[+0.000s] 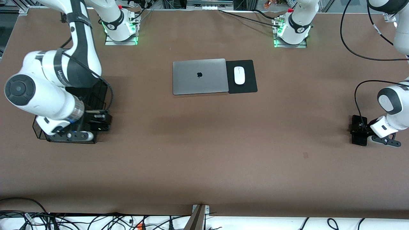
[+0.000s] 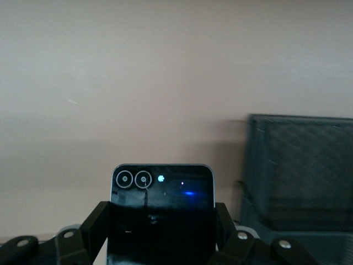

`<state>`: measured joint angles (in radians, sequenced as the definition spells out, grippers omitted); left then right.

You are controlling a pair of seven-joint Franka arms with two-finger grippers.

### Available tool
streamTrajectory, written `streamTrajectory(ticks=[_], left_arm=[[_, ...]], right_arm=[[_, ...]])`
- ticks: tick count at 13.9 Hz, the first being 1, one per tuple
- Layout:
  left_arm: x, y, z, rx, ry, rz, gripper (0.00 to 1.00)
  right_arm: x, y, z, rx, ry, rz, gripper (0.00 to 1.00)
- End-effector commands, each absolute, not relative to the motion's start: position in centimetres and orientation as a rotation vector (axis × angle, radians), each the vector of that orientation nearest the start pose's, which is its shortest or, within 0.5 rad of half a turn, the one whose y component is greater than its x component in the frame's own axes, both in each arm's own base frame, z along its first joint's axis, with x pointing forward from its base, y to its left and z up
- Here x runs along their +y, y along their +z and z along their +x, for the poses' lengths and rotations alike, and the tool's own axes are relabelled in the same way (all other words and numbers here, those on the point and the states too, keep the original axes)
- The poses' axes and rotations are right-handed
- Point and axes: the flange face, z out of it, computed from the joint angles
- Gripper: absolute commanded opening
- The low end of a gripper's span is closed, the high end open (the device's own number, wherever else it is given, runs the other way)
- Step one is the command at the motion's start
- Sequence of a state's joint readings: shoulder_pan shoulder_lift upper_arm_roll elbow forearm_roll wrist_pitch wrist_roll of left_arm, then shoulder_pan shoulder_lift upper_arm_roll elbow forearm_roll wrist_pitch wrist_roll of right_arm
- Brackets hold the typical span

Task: Place phones with both arms
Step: 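Lower the flip phone into the organizer while the left gripper lifts the black phone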

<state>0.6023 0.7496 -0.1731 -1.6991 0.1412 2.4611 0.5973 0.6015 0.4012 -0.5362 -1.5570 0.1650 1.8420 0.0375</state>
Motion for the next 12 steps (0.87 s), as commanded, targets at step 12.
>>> streamTrajectory(ticks=[12], left_arm=[[25.6, 21.6, 64.7, 0.343, 0.001, -3.119, 0.56]], right_arm=[[-6.5, 37.1, 49.2, -0.197, -0.068, -3.159, 0.2]])
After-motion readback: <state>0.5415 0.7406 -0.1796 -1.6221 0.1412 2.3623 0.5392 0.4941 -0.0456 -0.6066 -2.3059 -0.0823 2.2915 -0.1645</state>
